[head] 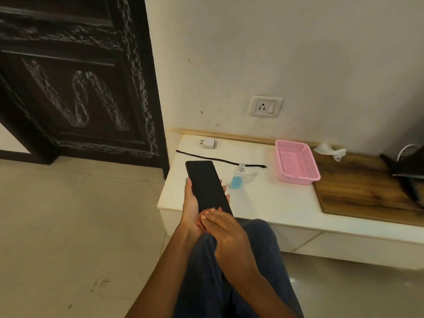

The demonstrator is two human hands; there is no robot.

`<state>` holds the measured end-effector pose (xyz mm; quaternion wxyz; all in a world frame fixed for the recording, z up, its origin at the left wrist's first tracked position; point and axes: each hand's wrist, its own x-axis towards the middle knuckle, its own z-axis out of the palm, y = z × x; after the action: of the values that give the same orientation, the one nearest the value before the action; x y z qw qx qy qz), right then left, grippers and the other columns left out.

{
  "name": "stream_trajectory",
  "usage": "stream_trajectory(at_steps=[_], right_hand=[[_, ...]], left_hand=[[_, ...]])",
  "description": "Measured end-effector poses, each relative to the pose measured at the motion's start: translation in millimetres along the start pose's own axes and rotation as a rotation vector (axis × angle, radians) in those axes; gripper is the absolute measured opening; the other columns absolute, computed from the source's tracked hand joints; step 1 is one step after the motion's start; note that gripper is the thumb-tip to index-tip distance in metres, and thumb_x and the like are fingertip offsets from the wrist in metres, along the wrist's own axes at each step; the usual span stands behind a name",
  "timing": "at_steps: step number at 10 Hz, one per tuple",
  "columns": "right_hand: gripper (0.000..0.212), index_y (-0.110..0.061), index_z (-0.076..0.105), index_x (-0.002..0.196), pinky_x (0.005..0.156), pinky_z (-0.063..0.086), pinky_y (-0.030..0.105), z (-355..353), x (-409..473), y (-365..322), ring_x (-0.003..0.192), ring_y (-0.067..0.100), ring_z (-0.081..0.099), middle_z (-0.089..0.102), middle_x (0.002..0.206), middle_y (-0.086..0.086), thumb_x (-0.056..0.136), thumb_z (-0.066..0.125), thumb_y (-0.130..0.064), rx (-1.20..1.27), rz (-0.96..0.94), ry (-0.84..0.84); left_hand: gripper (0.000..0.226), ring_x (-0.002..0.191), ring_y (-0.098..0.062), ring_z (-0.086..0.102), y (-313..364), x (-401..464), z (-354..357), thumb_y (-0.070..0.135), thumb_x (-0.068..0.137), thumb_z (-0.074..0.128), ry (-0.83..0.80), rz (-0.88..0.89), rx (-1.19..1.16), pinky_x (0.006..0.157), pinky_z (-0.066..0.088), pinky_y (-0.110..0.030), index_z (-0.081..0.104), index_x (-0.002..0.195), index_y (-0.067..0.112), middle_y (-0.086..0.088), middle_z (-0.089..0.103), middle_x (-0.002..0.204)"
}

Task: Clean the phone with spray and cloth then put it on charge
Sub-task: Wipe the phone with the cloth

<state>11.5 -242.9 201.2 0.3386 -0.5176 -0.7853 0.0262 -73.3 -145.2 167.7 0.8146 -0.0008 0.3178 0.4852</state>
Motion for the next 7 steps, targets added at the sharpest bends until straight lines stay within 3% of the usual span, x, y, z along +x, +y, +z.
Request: stream_trajectory(at_steps=[2,3,4,5,7], right_hand=[[0.038,0.001,0.072,0.096,0.086,0.051,0.039,0.4,9.8,20.9,0.096,0.026,0.067,0.072,0.1,0.013,0.061,0.077,0.015,0.105,-0.051,-0.044],[0.014,0.003,0.072,0.094,0.087,0.053,0.039,9.0,28.6,-2.0,0.098,0.026,0.067,0.072,0.1,0.015,0.084,0.062,0.002,0.373,0.195,0.065],[0.025,-0.003,0.068,0.108,0.103,0.039,0.034,16.2,45.6,12.1,0.117,0.023,0.056,0.065,0.117,0.012,0.089,0.051,-0.003,0.034,0.123,-0.378],[0.041,-0.008,0.063,0.118,0.103,0.034,0.027,-2.3,75.5,43.0,0.12,0.022,0.052,0.061,0.125,0.008,0.081,0.056,0.007,0.024,0.134,-0.212],[0.039,-0.009,0.06,0.122,0.098,0.038,0.031,-3.9,104.5,53.0,0.119,0.026,0.05,0.06,0.126,0.011,0.085,0.052,0.003,0.022,0.171,-0.226]], left_hand=[[0.07,0.092,-0.028,0.068,3.7,-3.8,-1.2,0.067,0.081,0.05,-0.109,-0.012,-0.073,0.088,0.053,-0.044,0.069,0.11,0.006,-0.015,0.07,0.107],[0.074,0.097,-0.024,0.065,0.7,-8.5,1.6,0.067,0.08,0.053,-0.167,-0.05,-0.075,0.097,0.047,-0.04,0.063,0.119,0.005,-0.012,0.068,0.103],[0.064,0.102,-0.027,0.066,-9.8,-10.7,-0.9,0.062,0.082,0.057,-0.181,-0.032,-0.08,0.092,0.052,-0.042,0.067,0.117,0.01,-0.011,0.068,0.106],[0.053,0.096,-0.029,0.07,-17.5,-13.7,0.6,0.058,0.082,0.058,-0.226,-0.063,-0.063,0.078,0.056,-0.041,0.075,0.104,0.013,-0.014,0.072,0.102],[0.061,0.101,-0.031,0.068,-24.2,-7.3,-1.2,0.063,0.076,0.058,-0.17,-0.033,0.094,0.085,0.055,-0.044,0.073,0.109,0.014,-0.016,0.071,0.11]])
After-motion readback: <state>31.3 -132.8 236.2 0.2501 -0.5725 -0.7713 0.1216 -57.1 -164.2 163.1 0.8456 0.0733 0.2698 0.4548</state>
